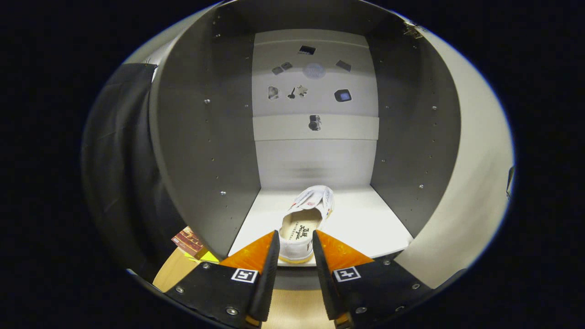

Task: Open the shoe cabinet door, grab the shoes and put them into the shoe cabinet, then close the shoe cabinet door.

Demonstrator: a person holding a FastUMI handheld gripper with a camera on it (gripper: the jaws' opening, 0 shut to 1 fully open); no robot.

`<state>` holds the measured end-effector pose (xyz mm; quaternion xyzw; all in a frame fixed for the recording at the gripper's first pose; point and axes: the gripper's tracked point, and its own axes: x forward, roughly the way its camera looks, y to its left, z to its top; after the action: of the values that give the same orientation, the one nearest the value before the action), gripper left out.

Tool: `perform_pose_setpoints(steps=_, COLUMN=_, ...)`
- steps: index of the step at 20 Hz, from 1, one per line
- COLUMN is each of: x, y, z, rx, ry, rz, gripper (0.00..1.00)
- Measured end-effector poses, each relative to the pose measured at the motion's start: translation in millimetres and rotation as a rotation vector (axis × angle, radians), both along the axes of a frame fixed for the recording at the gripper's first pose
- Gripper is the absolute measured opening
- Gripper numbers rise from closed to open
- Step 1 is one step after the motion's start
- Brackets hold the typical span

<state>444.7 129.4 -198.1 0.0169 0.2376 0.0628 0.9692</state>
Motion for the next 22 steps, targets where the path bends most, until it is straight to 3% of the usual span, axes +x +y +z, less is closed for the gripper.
perform_pose_setpoints(steps=4, x=-53, y=-5, z=17, rx=0.013, ry=-0.014, rz=-0.013, gripper=0.58)
perform_pose_setpoints(steps=14, x=-179, y=-38, z=44, rx=0.002, ry=-0.032, rz=-0.069, gripper=0.68)
perform_pose_setpoints(steps=22, x=-236, y=-70, z=61, rx=0.009, ry=-0.044, rz=-0.048, gripper=0.75)
